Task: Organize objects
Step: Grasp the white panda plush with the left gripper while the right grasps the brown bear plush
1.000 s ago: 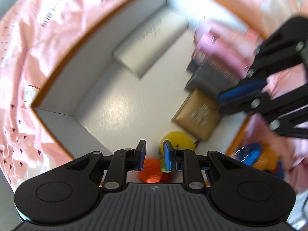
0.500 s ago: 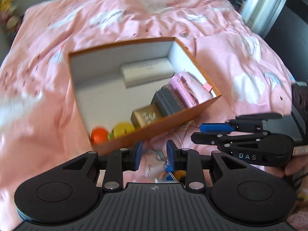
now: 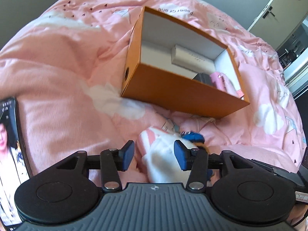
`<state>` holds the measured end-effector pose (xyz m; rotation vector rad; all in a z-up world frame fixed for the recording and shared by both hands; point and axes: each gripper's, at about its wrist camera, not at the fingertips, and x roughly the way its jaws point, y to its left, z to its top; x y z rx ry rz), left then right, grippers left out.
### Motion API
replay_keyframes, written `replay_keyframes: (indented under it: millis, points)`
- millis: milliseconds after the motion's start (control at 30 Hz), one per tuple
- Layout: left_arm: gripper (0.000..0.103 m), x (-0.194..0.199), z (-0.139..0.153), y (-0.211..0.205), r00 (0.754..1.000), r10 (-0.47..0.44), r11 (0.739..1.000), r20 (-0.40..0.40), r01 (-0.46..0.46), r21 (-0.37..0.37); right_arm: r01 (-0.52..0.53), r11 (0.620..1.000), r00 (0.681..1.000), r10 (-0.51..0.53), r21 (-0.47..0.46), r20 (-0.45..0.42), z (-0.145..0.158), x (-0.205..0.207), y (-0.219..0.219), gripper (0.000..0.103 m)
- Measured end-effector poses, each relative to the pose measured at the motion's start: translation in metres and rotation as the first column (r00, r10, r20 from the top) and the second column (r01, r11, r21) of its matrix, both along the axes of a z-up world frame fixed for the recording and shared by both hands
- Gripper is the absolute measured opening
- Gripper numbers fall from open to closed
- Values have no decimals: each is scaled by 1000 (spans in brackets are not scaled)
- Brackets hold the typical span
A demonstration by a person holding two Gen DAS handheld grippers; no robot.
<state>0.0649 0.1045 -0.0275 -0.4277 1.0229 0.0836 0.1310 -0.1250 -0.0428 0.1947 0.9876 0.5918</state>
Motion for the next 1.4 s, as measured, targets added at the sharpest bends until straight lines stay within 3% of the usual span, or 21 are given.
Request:
replay_keyframes:
  millis: [233, 500, 767, 1067, 1167, 1267, 1400]
  points:
    - [65, -6, -7, -1, 1000, 29, 999, -1, -29, -27, -18, 999, 997, 16, -29, -69, -19, -5, 9, 50]
    - [80, -4, -22, 6, 998, 63, 993, -28, -66, -100, -45, 997, 995, 38, -68, -89, -31, -2, 21, 58]
    - [96, 3, -44, 8, 996, 78, 977, -53, -87, -196, -57, 997, 991, 50, -55, -122, -42, 2, 22, 60]
    - [98, 10, -59, 1, 996, 67, 972, -59, -78, -220, -73, 996, 990, 67, -45, -125, -47, 2, 24, 62]
    - [97, 10, -60, -6, 998, 46, 979, -51, -55, -196, -84, 995, 991, 78, -46, -113, -46, 0, 25, 57]
    - [89, 7, -56, -8, 999, 32, 981, -28, -36, -191, -85, 995, 992, 79, -58, -94, -43, -4, 26, 54]
    - [85, 2, -48, -8, 1000, 14, 983, -5, -15, -185, -79, 995, 995, 75, -57, -70, -36, -9, 24, 50]
